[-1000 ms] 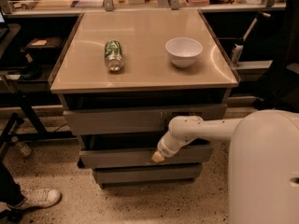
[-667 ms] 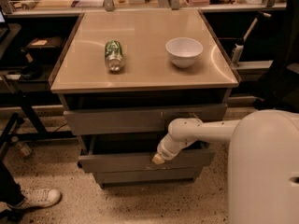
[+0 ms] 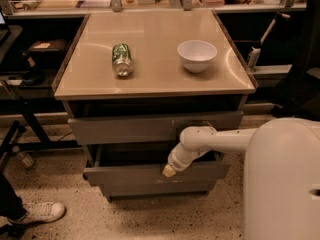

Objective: Open middle drawer

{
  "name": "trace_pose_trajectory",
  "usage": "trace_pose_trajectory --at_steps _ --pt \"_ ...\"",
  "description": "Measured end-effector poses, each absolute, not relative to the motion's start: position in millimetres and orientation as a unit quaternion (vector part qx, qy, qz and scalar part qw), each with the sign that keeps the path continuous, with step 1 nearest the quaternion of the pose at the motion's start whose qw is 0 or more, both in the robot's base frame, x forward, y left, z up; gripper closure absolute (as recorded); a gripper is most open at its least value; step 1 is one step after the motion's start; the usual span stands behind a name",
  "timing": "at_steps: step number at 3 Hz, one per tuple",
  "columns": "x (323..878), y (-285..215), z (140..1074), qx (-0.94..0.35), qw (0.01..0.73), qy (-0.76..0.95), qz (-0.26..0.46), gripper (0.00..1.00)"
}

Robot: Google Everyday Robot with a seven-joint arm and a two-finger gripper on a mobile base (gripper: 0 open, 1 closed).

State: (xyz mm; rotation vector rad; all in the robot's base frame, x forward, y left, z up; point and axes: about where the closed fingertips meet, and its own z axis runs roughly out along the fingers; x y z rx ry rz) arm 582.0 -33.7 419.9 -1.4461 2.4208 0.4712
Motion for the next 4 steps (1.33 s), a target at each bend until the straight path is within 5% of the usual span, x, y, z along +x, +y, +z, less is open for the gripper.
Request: trace_pose_trajectory --at_steps 4 --pt "543.9 -62.0 424.9 -0.470 0.122 0.860 0.157 1.00"
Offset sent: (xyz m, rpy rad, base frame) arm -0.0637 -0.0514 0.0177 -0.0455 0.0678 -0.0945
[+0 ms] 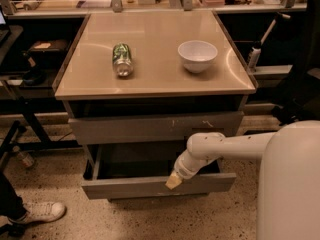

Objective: Open middle drawer

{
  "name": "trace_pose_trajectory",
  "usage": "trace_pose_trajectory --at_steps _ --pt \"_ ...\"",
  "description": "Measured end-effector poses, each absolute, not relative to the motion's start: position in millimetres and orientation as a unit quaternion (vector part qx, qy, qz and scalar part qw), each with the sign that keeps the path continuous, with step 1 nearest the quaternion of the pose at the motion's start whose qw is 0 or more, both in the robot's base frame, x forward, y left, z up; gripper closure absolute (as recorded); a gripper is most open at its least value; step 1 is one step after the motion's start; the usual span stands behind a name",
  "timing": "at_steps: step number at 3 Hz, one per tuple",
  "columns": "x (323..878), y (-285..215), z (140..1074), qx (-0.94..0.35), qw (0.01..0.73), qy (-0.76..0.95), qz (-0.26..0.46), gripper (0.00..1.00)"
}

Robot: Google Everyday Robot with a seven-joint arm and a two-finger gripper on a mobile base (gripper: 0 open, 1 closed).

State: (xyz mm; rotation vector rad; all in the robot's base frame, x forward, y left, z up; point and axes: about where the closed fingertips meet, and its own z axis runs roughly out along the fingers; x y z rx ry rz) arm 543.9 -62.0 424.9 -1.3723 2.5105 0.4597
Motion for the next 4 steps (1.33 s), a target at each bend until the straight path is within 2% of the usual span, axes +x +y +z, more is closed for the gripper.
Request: trace_pose_trajectory --at_steps 4 --pt "519.2 -85.8 434.2 -0.437 0.113 0.881 0.142 1.00"
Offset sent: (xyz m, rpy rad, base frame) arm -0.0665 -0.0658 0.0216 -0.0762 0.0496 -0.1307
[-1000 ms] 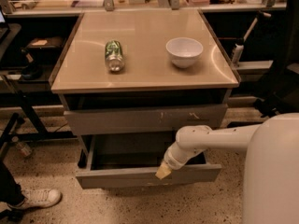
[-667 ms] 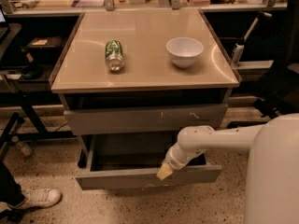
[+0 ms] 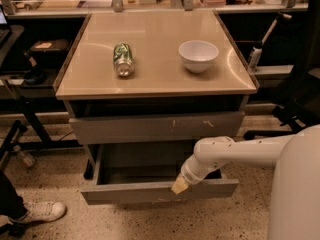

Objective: Open middle drawer

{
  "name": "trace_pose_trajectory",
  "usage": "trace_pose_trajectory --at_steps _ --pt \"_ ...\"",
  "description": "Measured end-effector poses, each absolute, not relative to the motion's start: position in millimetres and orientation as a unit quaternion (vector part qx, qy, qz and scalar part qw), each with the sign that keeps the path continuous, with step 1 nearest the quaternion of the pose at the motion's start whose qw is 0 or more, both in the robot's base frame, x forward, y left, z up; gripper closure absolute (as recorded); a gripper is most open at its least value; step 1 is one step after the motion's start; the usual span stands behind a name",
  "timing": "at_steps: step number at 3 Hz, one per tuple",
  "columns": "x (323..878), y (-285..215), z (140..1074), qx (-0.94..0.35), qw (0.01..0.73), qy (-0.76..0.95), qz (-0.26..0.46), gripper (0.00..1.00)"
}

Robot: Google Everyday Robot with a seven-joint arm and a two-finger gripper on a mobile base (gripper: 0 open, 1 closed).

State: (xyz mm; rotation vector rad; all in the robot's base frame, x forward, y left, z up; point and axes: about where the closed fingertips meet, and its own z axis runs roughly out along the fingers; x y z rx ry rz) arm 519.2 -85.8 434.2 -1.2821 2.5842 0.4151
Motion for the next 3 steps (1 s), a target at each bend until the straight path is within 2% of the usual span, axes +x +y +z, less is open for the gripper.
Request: trace_pose_trajectory --at_steps 3 --pt "508.1 -87.5 434.3 -0.434 0.102 0.884 0.141 1.00"
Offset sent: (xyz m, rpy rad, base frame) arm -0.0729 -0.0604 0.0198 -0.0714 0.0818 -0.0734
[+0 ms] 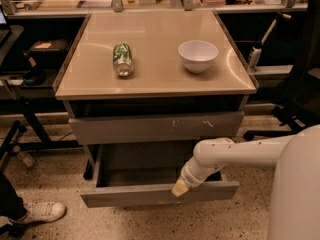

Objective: Open middle drawer

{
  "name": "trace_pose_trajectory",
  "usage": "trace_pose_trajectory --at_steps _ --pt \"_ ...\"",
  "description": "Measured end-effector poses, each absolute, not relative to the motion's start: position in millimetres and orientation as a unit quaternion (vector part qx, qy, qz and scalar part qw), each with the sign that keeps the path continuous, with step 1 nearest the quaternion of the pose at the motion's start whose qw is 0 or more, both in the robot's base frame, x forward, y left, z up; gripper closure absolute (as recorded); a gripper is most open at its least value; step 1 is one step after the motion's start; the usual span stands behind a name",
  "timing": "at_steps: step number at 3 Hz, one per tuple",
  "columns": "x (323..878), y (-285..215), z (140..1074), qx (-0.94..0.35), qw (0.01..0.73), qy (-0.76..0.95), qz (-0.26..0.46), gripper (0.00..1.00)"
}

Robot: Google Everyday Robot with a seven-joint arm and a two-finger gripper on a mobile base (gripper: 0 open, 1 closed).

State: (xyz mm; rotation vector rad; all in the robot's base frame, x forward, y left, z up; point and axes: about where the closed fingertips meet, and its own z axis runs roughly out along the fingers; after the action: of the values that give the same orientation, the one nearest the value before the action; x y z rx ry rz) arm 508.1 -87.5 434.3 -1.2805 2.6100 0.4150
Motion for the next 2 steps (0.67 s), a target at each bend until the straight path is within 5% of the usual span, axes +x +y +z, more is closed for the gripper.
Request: trace_pose_trajectory --at_steps 2 --pt "496.5 -94.3 436.4 -0.427 0.093 0.889 0.134 1.00"
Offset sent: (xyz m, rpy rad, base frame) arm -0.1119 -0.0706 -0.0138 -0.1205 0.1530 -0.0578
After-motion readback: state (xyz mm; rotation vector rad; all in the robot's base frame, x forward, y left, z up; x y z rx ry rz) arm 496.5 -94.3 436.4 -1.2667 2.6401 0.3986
